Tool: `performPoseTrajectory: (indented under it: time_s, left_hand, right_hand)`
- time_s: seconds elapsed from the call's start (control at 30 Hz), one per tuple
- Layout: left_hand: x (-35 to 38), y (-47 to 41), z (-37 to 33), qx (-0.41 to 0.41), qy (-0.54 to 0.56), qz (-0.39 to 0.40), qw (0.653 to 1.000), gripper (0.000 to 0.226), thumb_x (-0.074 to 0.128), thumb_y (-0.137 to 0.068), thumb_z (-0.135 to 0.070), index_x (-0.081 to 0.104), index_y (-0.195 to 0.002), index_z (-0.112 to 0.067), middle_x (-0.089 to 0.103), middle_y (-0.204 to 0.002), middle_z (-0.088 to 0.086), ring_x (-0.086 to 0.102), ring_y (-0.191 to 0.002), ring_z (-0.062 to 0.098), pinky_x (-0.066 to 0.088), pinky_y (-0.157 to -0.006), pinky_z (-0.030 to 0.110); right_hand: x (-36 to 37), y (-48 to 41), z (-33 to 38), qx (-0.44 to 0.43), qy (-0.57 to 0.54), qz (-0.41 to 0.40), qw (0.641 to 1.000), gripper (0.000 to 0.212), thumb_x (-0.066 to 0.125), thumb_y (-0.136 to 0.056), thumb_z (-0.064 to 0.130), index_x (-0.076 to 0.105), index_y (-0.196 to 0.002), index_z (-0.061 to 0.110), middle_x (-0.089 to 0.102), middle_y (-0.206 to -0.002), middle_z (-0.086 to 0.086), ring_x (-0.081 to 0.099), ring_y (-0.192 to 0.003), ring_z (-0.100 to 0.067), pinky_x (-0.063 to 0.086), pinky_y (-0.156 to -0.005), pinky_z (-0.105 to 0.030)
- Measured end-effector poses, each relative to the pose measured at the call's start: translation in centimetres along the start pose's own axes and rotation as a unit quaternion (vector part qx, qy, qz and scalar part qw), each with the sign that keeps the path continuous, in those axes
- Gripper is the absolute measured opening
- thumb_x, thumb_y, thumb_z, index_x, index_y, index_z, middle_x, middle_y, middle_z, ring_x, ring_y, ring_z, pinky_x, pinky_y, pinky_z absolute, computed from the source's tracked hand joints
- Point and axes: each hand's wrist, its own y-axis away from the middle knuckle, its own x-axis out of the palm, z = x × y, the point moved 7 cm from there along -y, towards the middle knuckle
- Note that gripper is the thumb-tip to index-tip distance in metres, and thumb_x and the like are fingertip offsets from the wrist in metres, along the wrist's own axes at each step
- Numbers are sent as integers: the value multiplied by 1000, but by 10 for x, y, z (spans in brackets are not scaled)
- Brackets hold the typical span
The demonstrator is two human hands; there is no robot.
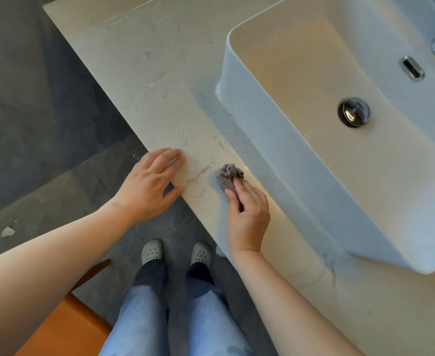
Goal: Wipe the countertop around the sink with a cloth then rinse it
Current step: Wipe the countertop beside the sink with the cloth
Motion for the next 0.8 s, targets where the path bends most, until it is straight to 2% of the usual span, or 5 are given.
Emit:
performPoseTrajectory:
  time_s: [0.3, 0.4, 0.53, 0.7, 0.8]
  left_hand:
    - [-20, -11, 12, 76, 18, 14, 997, 53, 38, -91, -43, 54, -132, -13, 52, -131, 3, 48, -117, 28, 42, -98, 43]
    - [-20, -11, 13, 91, 26, 19, 995, 52, 38, -91, -42, 55, -131, -13, 53, -131, 4, 48, -117, 28, 42, -98, 43]
    - [-26, -9, 16, 106, 59, 23, 992, 49, 39, -90, -39, 60, -125, -11, 55, -130, 6, 50, -117, 29, 42, -99, 41]
    - [-36, -3, 24, 106, 76, -1, 992, 48, 40, -90, -37, 60, -123, -7, 55, -129, 9, 49, -120, 29, 42, -100, 40]
    - [-32, -1, 34, 85, 58, -9, 995, 52, 40, -90, -37, 56, -128, -5, 51, -134, 12, 44, -127, 30, 37, -105, 40]
  right_hand:
    - [5, 47, 23, -5, 13, 10, 1000, 27, 60, -87, 24, 72, -105, 8, 71, -103, -3, 57, -95, -19, 47, -88, -34]
    - [5, 59, 35, -5, 2, 32, 999, 24, 67, -83, 19, 73, -105, 10, 71, -105, 1, 61, -94, -20, 48, -88, -30]
    - [-5, 60, 46, 58, -75, 65, 993, 31, 76, -76, 9, 72, -106, 16, 66, -105, 14, 62, -97, -7, 48, -89, -22]
    - [-36, 1, 17, 131, -44, -81, 987, 32, 73, -78, 10, 70, -110, 10, 68, -110, 0, 64, -100, -14, 46, -91, -27]
    - [-29, -38, -12, 157, 10, -84, 984, 30, 68, -83, 13, 68, -112, 7, 69, -112, -8, 64, -102, -18, 43, -90, -24]
